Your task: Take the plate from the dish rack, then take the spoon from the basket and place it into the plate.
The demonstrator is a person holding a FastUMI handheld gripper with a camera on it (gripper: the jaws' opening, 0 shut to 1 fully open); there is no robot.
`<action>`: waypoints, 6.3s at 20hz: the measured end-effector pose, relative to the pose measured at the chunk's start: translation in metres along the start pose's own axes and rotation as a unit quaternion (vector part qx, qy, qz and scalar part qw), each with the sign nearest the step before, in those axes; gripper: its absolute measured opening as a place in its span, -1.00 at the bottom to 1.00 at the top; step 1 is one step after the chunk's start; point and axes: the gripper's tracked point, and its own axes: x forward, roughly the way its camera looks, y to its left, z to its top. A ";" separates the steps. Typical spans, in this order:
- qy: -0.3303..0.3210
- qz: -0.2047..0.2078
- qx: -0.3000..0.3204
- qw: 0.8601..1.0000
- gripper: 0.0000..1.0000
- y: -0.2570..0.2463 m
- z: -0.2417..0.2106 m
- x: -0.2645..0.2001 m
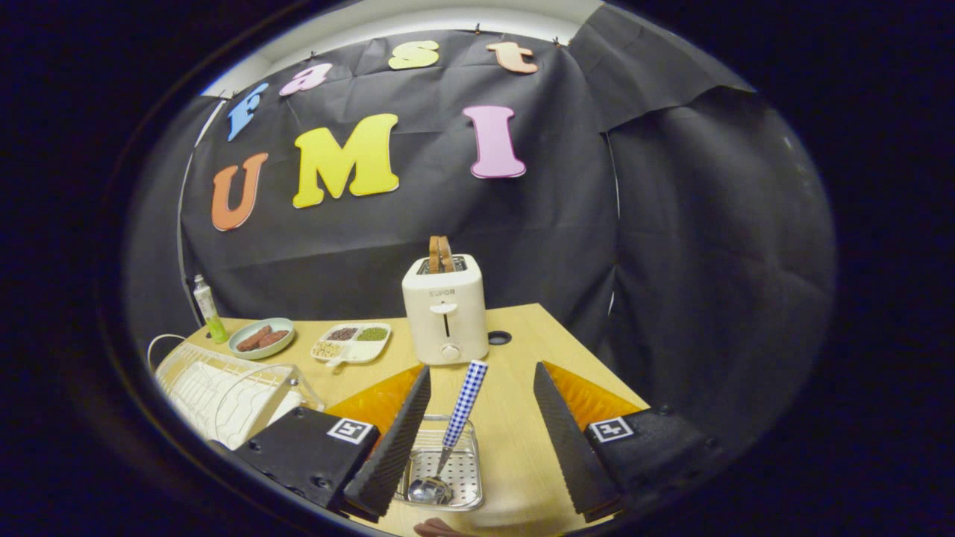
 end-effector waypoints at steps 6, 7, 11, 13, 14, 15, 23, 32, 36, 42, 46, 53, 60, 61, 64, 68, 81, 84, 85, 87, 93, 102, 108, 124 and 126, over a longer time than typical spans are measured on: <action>0.009 0.016 0.001 1.000 -0.13 0.008 -0.006 0.022; 0.004 0.020 0.010 1.000 -0.30 0.010 -0.002 0.018; -0.033 0.018 0.010 0.999 -0.62 0.014 0.019 0.003; -0.051 0.028 0.006 0.998 -0.67 0.022 0.033 -0.013; -0.063 0.027 0.003 0.998 -0.67 0.023 0.039 -0.020; -0.076 0.028 -0.004 0.997 -0.67 0.025 0.048 -0.028; -0.177 0.030 -0.067 0.981 -0.68 0.072 0.113 -0.134; -0.219 0.087 -0.075 0.969 -0.68 0.167 0.127 -0.297; -0.197 0.117 -0.062 0.971 -0.68 0.205 0.106 -0.351; -0.205 0.151 -0.057 0.965 -0.69 0.255 0.075 -0.390; -0.199 0.158 -0.055 0.966 -0.68 0.284 0.025 -0.387; -0.178 0.126 -0.059 0.974 -0.67 0.302 -0.074 -0.333; -0.138 0.128 -0.047 0.981 -0.65 0.301 -0.131 -0.308; -0.138 0.130 -0.046 0.981 -0.65 0.300 -0.133 -0.309; -0.144 0.134 -0.038 0.980 -0.64 0.294 -0.139 -0.309; -0.139 0.126 -0.040 0.982 -0.64 0.285 -0.144 -0.306; -0.126 0.118 -0.065 0.983 0.23 0.249 -0.127 -0.324; -0.129 0.107 -0.063 0.984 0.72 0.233 -0.109 -0.334; -0.131 0.103 -0.062 0.984 0.77 0.227 -0.104 -0.339; -0.136 0.100 -0.058 0.984 0.89 0.218 -0.089 -0.351; -0.139 0.096 -0.058 0.984 1.00 0.198 -0.046 -0.403; -0.132 0.080 -0.043 0.987 1.00 0.153 -0.013 -0.441; -0.136 0.067 -0.062 0.987 1.00 0.143 -0.011 -0.437; -0.144 0.071 -0.066 0.985 1.00 0.131 -0.013 -0.441; -0.140 0.072 -0.069 0.985 1.00 0.131 -0.015 -0.440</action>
